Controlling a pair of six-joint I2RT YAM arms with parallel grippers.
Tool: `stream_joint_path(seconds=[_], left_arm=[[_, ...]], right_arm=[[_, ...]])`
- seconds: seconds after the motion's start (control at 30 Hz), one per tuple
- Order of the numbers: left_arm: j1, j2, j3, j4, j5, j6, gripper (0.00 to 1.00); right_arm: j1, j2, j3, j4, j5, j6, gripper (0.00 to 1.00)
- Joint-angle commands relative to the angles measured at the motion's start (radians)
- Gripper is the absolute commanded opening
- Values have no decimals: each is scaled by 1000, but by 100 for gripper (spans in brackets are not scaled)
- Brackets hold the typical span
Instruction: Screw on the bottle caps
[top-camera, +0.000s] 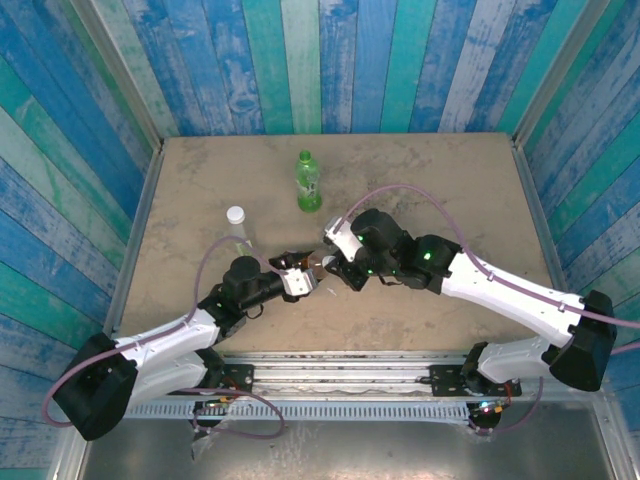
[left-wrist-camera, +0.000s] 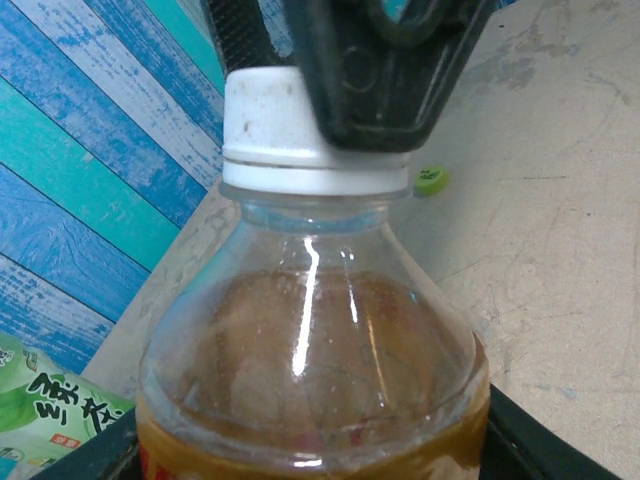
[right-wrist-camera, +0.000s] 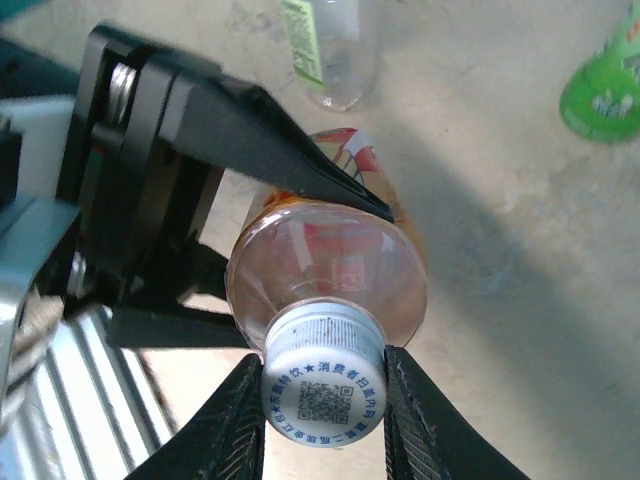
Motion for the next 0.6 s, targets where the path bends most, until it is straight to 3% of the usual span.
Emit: stream_joint_path(seconds=[0.0,0.33,0.57], left_arm=[[0,-30,-14,21,0,9,53],[0,-28,-14,19,1,9,53],[0,-22,-10,23,-2,9,53]], right_arm=[[-36,1,-38,32,34,408,1],[-79,-21,-60,23,-37,470,1],[-151,-44,-121,106,-158,639,0]])
